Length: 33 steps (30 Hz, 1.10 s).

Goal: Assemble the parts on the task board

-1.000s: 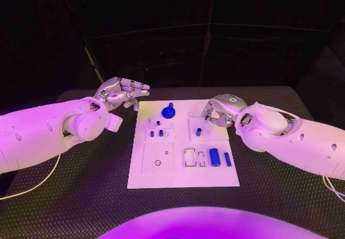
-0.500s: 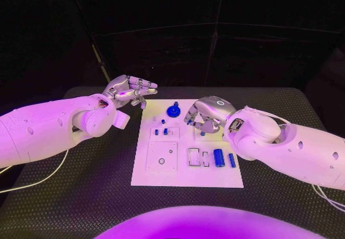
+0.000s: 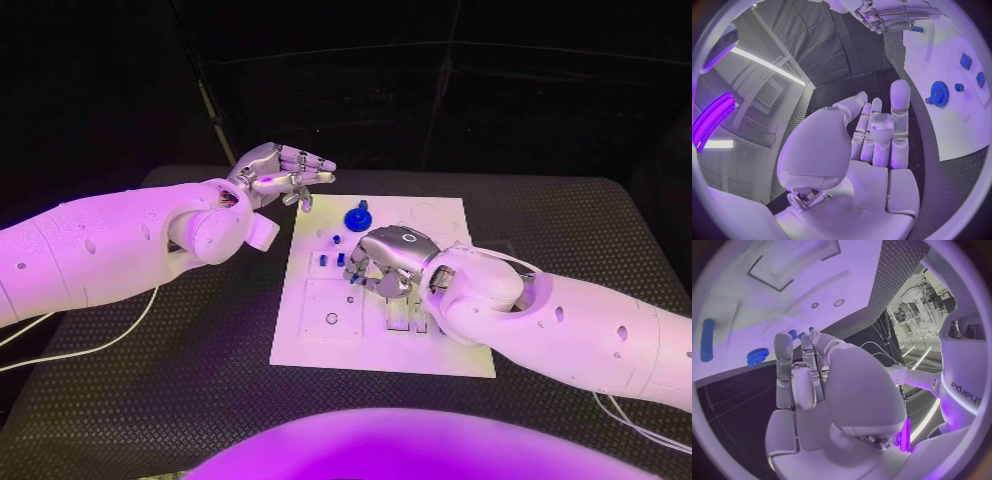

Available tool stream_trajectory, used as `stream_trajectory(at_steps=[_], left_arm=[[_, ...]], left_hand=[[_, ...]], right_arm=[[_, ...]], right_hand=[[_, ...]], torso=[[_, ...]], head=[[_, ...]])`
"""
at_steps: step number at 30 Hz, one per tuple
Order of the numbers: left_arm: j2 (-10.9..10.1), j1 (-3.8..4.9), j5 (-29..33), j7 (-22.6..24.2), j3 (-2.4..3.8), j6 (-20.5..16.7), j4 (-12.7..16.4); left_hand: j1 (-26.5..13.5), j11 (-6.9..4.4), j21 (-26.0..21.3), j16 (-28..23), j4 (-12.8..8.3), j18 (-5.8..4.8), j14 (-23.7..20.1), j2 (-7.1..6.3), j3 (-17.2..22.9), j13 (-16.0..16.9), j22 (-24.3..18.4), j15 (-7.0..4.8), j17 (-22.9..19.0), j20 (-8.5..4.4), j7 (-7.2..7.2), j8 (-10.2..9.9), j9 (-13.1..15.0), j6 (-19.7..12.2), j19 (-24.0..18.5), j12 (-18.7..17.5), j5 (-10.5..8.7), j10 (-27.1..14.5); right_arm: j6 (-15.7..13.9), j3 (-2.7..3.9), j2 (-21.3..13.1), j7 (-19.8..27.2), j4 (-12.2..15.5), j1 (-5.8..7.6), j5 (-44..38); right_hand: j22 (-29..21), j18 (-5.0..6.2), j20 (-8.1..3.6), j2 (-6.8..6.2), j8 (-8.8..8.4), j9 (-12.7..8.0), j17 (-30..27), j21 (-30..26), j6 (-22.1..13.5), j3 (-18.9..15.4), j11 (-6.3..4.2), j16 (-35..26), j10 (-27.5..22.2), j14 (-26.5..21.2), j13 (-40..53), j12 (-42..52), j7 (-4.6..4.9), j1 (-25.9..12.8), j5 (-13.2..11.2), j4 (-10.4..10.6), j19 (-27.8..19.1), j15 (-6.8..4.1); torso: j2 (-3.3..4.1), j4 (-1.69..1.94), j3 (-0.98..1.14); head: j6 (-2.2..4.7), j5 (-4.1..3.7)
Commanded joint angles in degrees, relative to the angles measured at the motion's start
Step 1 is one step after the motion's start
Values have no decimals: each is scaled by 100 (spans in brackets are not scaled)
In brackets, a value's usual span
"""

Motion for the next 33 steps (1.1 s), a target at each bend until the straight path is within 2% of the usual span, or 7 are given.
stream_trajectory(at_steps=[1, 3, 10, 33], left_arm=[[29, 17, 42, 41, 5, 68, -1], [42, 20, 42, 41, 5, 72, -2], [57, 25, 42, 40, 5, 81, -7], [74, 33, 42, 24, 5, 129, -25]], left_hand=[[-47, 12, -34, -8, -24, 38, -25, 26, 0, -7, -9, 17, -8, 8, 2, -27, -7, -35, -30, -11, 20, -32], [-47, 12, -34, -8, -24, 38, -25, 26, 0, -7, -9, 17, -8, 8, 2, -27, -7, -35, -30, -11, 20, -32], [-47, 12, -34, -8, -24, 38, -25, 26, 0, -7, -9, 17, -8, 8, 2, -27, -7, -35, -30, -11, 20, -32], [-66, 18, -41, -7, -13, 38, -28, 36, -4, -5, -13, 24, -13, 14, 7, -28, -5, -40, -32, -5, 20, -41]], right_arm=[[226, -11, 60, 52, -37, -25, -43], [259, -19, 93, 43, -58, -44, -63], [324, -27, 152, 26, -116, -81, -102], [542, -38, 256, 60, -307, -132, -107]], right_hand=[[-5, -63, 6, -3, -18, 4, 1, 10, 15, 36, -27, 18, 54, 263, 4, -31, 7, -50, 16, -7, -50, -16], [-5, -63, 6, -3, -18, 4, 1, 10, 15, 36, -27, 18, 54, 263, 4, -31, 7, -50, 16, -7, -50, -16], [-7, -63, 8, 0, -23, 3, 11, 10, 11, 39, -25, 24, 50, 265, 3, -37, 9, -68, 16, -12, -54, -14], [-17, -62, 16, 14, -34, 3, 13, 7, 7, 34, -22, 29, 41, 265, 5, -52, 12, -144, 7, -25, -67, -7]], torso=[[1, -3, 7], [3, -4, 8], [0, -8, 12], [-1, -5, 12]], head=[[-38, 65], [-56, 102], [-99, 150], [-166, 203]])
